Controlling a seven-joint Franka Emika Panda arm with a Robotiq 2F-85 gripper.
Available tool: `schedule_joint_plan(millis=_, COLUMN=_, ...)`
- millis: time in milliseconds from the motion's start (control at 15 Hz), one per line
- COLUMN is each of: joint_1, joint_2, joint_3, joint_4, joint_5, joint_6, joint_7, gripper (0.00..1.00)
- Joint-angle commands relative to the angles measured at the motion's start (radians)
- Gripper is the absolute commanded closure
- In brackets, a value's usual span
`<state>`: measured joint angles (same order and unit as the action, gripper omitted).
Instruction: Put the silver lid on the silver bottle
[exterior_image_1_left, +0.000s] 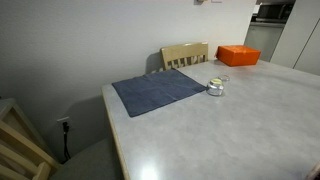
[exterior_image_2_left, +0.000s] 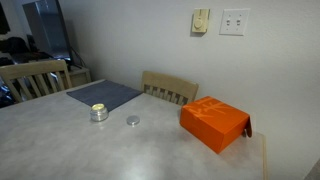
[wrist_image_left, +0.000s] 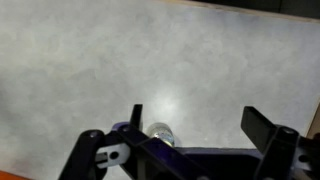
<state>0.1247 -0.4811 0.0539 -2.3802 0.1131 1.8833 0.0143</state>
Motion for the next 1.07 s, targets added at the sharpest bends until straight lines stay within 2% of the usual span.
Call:
schedule_joint_plan(millis=0, joint_1=-0.027, joint_2=0.081, joint_3=-0.039, joint_4=0.066, joint_5=-0.003, joint_6=0.027, joint_7=-0.089, gripper=0.00)
schedule_joint_plan(millis=533, joint_1=-0.075, joint_2=0.324, joint_3=-0.118, joint_4=0.218, joint_5=0.031, joint_6=-0.009, joint_7=-0.137, gripper=0.00)
schedule_joint_plan(millis=600, joint_1=-0.071, joint_2=0.239, joint_3=-0.097, joint_4=0.154, joint_5=0.017, joint_6=0.016, joint_7=-0.114, gripper=0.00)
schedule_joint_plan(millis=867, joint_1=-0.075, joint_2=0.259, joint_3=-0.092, joint_4=0.165, joint_5=0.016, joint_6=0.016, joint_7=-0.113, gripper=0.00)
schedule_joint_plan(millis=933, joint_1=-0.074, joint_2=0.249, joint_3=-0.093, joint_4=0.153, joint_5=0.019, joint_6=0.061, joint_7=-0.128, gripper=0.00)
schedule_joint_plan(millis=1000, joint_1=-0.073, joint_2=0.251, joint_3=-0.100, joint_4=0.138, joint_5=0.027, joint_6=0.152, joint_7=-0.181, gripper=0.00)
